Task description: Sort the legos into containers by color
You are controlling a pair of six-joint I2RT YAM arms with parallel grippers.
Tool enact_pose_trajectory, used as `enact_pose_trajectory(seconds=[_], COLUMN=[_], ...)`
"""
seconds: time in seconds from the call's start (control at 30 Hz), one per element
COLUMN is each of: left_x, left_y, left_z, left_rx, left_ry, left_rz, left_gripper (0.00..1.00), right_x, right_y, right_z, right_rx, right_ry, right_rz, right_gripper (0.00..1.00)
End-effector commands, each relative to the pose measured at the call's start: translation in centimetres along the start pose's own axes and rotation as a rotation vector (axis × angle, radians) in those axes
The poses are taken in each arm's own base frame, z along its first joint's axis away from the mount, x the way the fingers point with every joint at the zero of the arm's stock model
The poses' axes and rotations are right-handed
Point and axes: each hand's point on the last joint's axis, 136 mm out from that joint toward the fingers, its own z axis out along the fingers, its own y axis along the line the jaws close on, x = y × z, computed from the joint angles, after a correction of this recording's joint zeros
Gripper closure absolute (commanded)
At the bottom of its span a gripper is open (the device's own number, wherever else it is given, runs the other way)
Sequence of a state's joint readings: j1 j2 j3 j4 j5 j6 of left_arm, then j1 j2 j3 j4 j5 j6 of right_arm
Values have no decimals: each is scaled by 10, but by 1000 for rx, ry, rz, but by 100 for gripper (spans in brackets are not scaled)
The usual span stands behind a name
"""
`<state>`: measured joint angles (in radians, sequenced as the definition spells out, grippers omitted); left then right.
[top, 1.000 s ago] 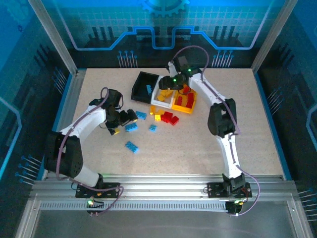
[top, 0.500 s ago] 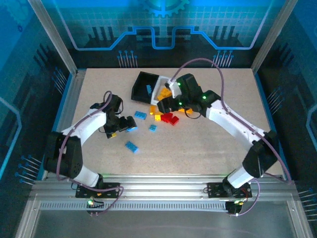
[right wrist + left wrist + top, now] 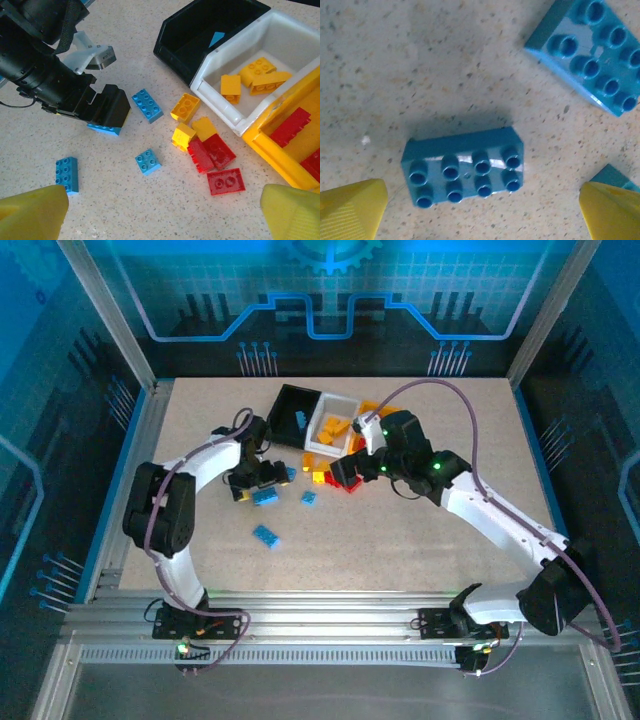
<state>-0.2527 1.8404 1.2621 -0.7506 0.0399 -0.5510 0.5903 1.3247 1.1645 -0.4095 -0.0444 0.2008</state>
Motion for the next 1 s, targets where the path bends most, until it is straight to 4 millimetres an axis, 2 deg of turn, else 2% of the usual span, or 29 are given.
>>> enact_pose_trajectory(seconds=[0.0, 0.43, 0.53, 0.77, 0.97], left_x=[4, 8, 6, 3, 5], left_y=[7, 19, 19, 18, 14], left_z=[7, 27, 32, 36, 30], left_rx=[-77, -181, -185, -183, -149], left_ry=[21, 44, 49, 50, 39], left_rz=[-15, -40, -46, -42, -30], left_gripper=[1, 4, 8, 31, 38], right_x=[-2, 19, 21, 28, 28], right_y=[-14, -20, -20, -22, -28], right_z=[-4, 10, 10, 11, 5], right_rx=[31, -42, -47, -39, -3], right_ry=[-20, 36, 40, 56, 36], right_rz=[-1, 70, 79, 85, 80], right_gripper=[0, 4, 5, 5, 0])
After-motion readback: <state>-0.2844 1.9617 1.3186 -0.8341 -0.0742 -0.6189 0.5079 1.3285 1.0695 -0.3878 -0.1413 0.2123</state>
